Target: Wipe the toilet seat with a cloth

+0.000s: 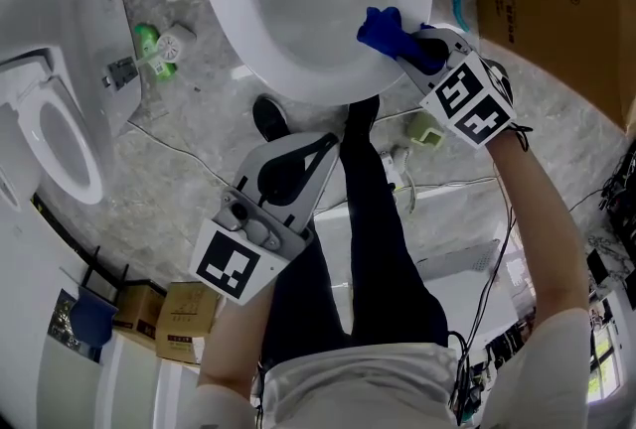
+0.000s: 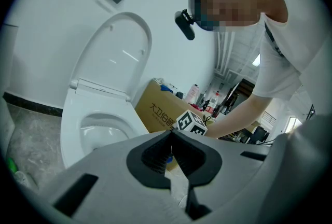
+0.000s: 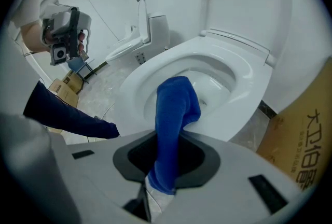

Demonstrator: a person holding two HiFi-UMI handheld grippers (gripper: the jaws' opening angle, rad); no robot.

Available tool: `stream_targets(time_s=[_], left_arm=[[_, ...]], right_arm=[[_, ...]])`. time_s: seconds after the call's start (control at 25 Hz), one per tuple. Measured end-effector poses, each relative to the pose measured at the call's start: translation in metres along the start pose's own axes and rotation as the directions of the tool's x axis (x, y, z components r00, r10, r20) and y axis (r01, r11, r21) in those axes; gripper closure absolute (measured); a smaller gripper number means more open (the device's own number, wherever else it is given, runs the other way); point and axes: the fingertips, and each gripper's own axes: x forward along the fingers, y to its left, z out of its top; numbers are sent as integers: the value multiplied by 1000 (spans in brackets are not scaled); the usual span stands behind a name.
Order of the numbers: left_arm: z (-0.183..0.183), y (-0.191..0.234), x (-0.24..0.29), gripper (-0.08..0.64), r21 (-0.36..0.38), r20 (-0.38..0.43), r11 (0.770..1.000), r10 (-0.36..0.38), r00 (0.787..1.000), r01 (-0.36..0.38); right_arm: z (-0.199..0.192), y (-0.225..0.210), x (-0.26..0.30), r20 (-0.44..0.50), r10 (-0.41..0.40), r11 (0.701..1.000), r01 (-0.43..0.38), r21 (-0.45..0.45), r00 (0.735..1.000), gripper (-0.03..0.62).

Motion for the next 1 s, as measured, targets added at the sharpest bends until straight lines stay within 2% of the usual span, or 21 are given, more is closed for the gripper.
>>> stream_targets(time_s=[0.52, 0.72, 1.0], left_arm=[[-1, 0, 3, 551, -7, -1, 1000, 8, 1000, -8], [0, 2, 4, 551, -8, -6, 1000, 5, 1000, -5], [5, 7, 5, 551, -21, 9, 1000, 12, 1000, -12]], right_arm=[[0, -32, -8, 2, -48, 999, 48, 25, 999, 515], [0, -43, -10, 21, -73, 994, 71, 79, 997, 515], [3, -53, -10, 24, -102, 991, 100, 89, 994, 515]])
